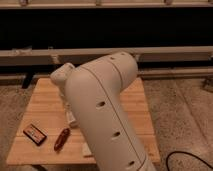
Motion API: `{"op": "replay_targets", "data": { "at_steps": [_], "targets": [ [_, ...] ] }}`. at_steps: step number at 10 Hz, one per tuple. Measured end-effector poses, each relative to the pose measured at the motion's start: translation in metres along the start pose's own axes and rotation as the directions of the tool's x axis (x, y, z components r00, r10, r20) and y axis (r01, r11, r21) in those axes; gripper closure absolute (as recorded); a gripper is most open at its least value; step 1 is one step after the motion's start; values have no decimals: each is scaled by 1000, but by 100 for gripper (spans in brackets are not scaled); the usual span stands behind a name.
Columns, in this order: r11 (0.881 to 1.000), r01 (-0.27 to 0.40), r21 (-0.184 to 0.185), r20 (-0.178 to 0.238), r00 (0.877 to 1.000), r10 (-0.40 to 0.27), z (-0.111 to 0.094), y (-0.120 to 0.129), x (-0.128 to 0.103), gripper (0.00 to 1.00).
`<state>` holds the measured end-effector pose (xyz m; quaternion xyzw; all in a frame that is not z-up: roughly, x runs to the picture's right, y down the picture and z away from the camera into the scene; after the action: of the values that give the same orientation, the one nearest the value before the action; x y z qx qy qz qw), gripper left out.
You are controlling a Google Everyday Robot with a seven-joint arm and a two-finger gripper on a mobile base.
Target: Place the bottle in the ceramic bowl
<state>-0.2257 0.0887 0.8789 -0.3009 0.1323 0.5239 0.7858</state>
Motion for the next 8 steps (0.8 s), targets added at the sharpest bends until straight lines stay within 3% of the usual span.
{"op": "replay_targets", "data": {
  "at_steps": [3,4,8],
  "targets": [
    [1000,17,1,-13,1000,-17,2,2,1,28],
    [1000,17,1,-13,1000,-17,2,2,1,23],
    [1000,30,2,-21,999,-29,3,4,1,21]
  ]
}}
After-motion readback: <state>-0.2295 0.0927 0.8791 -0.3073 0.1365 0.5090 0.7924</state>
